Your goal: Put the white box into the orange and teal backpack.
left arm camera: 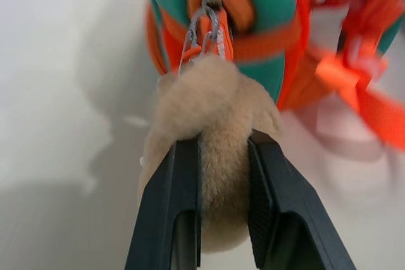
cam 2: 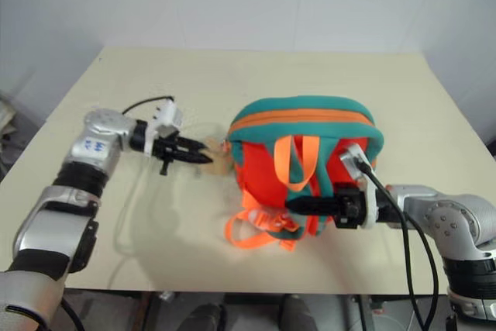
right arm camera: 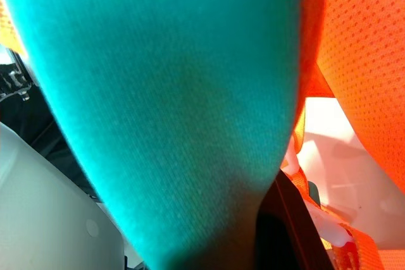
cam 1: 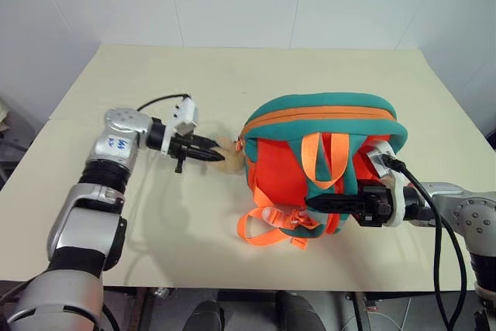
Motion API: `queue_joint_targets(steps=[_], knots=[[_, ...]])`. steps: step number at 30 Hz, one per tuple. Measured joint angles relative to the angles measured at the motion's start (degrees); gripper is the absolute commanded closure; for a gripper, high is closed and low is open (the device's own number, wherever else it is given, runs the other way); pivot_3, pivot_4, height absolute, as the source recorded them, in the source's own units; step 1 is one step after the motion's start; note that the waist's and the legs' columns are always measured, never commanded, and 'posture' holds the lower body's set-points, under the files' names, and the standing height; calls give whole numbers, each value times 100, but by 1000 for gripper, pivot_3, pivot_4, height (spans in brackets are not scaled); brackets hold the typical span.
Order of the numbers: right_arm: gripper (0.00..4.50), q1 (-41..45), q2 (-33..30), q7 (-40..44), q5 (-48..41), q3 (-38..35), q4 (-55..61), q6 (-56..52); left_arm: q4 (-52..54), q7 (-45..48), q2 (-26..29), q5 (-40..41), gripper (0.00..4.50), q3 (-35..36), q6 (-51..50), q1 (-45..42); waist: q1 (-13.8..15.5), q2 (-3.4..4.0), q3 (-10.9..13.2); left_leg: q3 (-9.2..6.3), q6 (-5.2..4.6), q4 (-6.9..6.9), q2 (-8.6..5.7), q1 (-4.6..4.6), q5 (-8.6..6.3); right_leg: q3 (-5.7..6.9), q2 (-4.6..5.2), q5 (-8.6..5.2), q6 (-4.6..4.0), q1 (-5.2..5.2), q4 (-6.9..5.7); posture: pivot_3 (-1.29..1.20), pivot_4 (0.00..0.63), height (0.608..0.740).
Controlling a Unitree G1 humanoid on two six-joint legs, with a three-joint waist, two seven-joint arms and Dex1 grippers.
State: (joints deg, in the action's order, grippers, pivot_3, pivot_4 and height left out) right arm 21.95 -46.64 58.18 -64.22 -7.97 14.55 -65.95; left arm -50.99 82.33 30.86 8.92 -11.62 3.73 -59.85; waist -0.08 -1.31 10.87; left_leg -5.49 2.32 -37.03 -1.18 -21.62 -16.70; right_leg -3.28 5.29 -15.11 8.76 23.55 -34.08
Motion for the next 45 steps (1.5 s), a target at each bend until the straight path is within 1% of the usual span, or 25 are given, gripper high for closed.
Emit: queue_joint_targets(steps=[4,7,10,12,14,17,20,22,24,25,27,30,33,38,41,45], knots=[[3954,-8,0,-59,-53,-39,4,-31,-178,-358,-351,-234,3761,27,403,20,26,0,0,0,0,-7,-3,0,0,0,4,0,1,-2,5,0,150,740],[3954,-1,6,-98,-66,-48,4,-30,-150,-703,-548,-341,3761,78,629,85,122,0,0,-1,0,-12,-7,1,0,0,6,2,4,-5,9,0,150,740],[3954,23,41,-119,-74,-49,6,-21,178,-785,-583,-319,3761,212,650,384,156,0,0,-2,0,-12,-6,0,0,0,6,3,4,-4,8,0,150,740],[3954,58,37,-112,-75,-56,3,-16,708,-706,-456,-228,3761,267,483,645,145,0,-1,-1,0,-7,-6,-1,0,-1,6,3,4,-3,3,0,150,740],[3238,93,-6,-77,-64,-75,-5,-15,1266,-562,-273,-111,3217,303,255,896,138,0,0,-1,0,-1,-4,-2,0,-1,6,3,4,-1,-1,0,150,740],[2283,249,-146,0,5,-144,-113,36,1957,-328,46,61,2321,385,33,1181,93,0,0,1,-1,4,-2,-5,-1,-1,5,2,4,6,1,0,150,740],[1245,272,-317,110,310,-215,-77,452,2715,-218,438,272,1354,539,-201,1464,69,0,0,1,-1,8,0,-6,-1,0,4,2,3,7,5,0,150,740],[537,103,-462,210,604,-310,76,829,3261,-161,696,459,720,683,-466,1727,63,1,0,2,-2,10,0,-6,-2,0,5,2,3,6,9,0,150,740],[0,-151,-633,359,899,-473,182,1236,3815,-107,971,669,122,801,-771,2094,40,1,0,4,-5,11,0,-6,-5,0,6,2,3,4,12,0,150,740],[0,-280,-680,424,1031,-587,209,1454,4081,-86,1080,786,53,871,-949,2319,30,1,0,5,-6,10,0,-7,-6,0,6,2,3,3,14,0,150,740],[0,-410,-723,511,1206,-757,211,1746,4469,-66,1184,986,53,937,-1239,2662,25,1,0,5,-7,5,-1,-7,-6,0,8,2,4,1,14,0,150,740],[0,-661,-853,617,1429,-1016,196,2058,4869,-95,1211,1242,53,1003,-1499,3026,28,0,0,3,-7,-1,-1,-5,-6,1,8,1,2,-2,24,0,150,740],[0,-1204,-1032,852,1880,-1228,92,2577,5059,-182,1211,1346,53,1134,-1477,3382,20,1,0,4,-7,3,0,9,-6,1,6,-2,-3,-12,23,0,150,740],[0,-1937,-1058,1220,2772,-1386,-414,3761,5321,-516,1064,1516,53,1412,-1293,4186,-12,1,0,18,-7,4,0,16,-6,-10,8,-2,-4,-13,23,0,150,740],[0,-2048,-1058,1456,3106,-1513,-879,4435,5371,-677,1042,1538,53,1616,-1094,4640,-21,1,0,20,-6,5,4,22,-6,-11,6,-2,-5,-14,21,0,150,740],[0,-1991,-1058,1734,3337,-1499,-1367,5075,5449,-717,1146,1553,53,1893,-847,4954,-14,2,0,20,-6,5,4,38,-7,-11,7,-4,-11,-30,21,0,150,740]])
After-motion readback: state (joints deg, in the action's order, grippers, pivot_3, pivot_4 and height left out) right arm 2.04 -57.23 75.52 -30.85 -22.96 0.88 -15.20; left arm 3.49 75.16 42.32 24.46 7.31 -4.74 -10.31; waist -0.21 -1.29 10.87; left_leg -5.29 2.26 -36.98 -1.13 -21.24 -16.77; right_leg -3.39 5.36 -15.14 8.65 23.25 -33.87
